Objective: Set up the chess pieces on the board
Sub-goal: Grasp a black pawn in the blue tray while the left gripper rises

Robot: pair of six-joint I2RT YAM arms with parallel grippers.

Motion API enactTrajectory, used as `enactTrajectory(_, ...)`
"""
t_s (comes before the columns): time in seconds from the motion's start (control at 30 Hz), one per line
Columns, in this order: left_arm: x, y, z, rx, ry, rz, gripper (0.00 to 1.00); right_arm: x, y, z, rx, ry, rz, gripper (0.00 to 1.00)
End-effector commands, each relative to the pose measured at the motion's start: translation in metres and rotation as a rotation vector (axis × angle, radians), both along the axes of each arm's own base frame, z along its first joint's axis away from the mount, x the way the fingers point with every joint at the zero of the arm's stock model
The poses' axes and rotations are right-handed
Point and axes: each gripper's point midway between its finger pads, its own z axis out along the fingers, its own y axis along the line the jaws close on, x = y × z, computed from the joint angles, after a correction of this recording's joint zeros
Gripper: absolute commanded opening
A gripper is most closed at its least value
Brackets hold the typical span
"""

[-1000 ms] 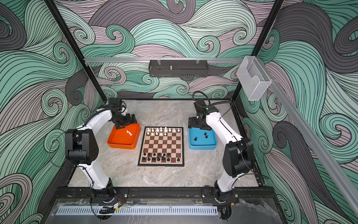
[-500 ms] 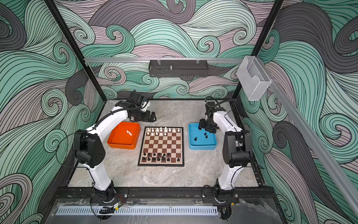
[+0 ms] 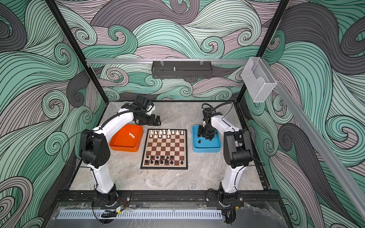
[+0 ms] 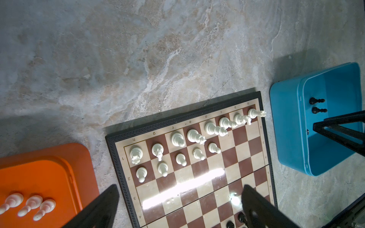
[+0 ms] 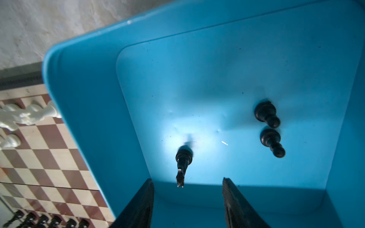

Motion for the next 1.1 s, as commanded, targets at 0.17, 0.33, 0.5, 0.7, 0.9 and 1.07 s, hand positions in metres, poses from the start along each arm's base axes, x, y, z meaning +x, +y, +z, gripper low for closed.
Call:
enactTrajectory(0.17, -0.004, 0.002, -0.010, 0.024, 0.025, 0.003, 0.99, -0.009, -0.004, -0.021, -0.083, 0.043, 0.034, 0.47)
enactTrajectory(0.33, -0.005, 0.003, -0.011, 0.022, 0.026, 0.004, 0.99, -0.011, -0.005, -0.029, -0.095, 0.063, 0.047, 0.41)
enactTrajectory(0.5, -0.005, 0.004, -0.010, 0.028, 0.024, 0.007, 0.99, -0.008, -0.005, -0.031, -0.094, 0.059, 0.049, 0.37)
enactTrajectory(0.7, -0.005, 0.004, -0.011, 0.030, 0.024, 0.008, 0.99, -0.005, -0.002, -0.032, -0.098, 0.057, 0.061, 0.34)
enactTrajectory(0.9, -0.005, 0.006, -0.011, 0.036, 0.023, 0.012, 0.99, -0.004, 0.000, -0.034, -0.096, 0.060, 0.068, 0.27)
enactTrajectory(1.07, -0.004, 0.006, -0.011, 0.037, 0.020, 0.012, 0.99, -0.002, 0.000, -0.031, -0.094, 0.051, 0.068, 0.21)
